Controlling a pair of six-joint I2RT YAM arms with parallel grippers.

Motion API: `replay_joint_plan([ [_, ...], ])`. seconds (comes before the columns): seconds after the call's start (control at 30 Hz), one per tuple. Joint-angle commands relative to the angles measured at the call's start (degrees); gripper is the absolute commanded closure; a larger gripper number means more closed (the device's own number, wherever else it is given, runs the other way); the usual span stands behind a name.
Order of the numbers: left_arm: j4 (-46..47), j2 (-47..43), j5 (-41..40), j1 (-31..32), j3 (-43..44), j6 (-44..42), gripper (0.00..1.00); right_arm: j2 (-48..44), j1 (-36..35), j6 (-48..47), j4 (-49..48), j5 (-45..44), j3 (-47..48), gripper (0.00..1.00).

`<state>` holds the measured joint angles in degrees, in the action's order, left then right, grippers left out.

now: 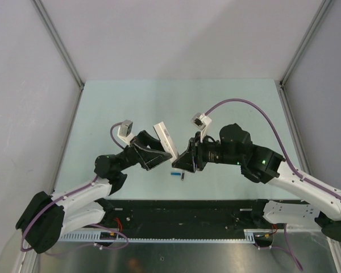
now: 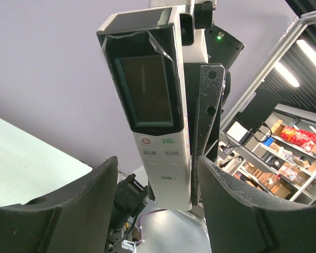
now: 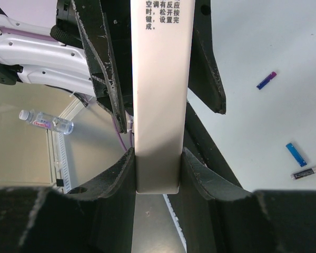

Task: Load the batteries into the remote control
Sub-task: Adjust the remote control.

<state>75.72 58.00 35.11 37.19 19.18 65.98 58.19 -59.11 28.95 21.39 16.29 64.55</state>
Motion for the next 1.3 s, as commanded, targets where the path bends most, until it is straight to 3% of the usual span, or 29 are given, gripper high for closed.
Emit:
replay_joint_plan([
  [0.0,20.52,-0.61,-0.04,0.25,0.6,-0.76,0.33,-0.71,0.14,0.67,-2.58,0.84,1.72,1.0],
  [0.63,20.52,0.19,0.39,0.43,1.56,-0.58,0.33,-0.01,0.05,0.84,-2.67,0.93,1.72,1.0],
  [0.93,20.6,0.01,0.66,0.6,1.74,-0.85,0.49,0.34,0.05,0.58,-2.14,1.02,1.63,1.0],
  [1.03,20.52,-0.16,0.4,0.6,1.74,-0.85,0.64,0.43,0.05,0.58,-1.7,0.85,1.72,1.0],
  [1.13,20.52,-0.43,0.13,0.6,1.47,-0.94,0.69,-0.1,-0.04,0.58,-1.52,0.49,1.28,1.0],
  [1.2,20.52,-0.43,0.04,0.69,1.39,-1.02,0.78,-0.19,0.05,0.67,-1.44,0.23,1.1,1.0],
  [1.27,20.52,-0.43,0.04,0.6,1.21,-1.11,0.94,-0.36,0.05,0.67,-1.26,-0.12,0.92,1.0],
])
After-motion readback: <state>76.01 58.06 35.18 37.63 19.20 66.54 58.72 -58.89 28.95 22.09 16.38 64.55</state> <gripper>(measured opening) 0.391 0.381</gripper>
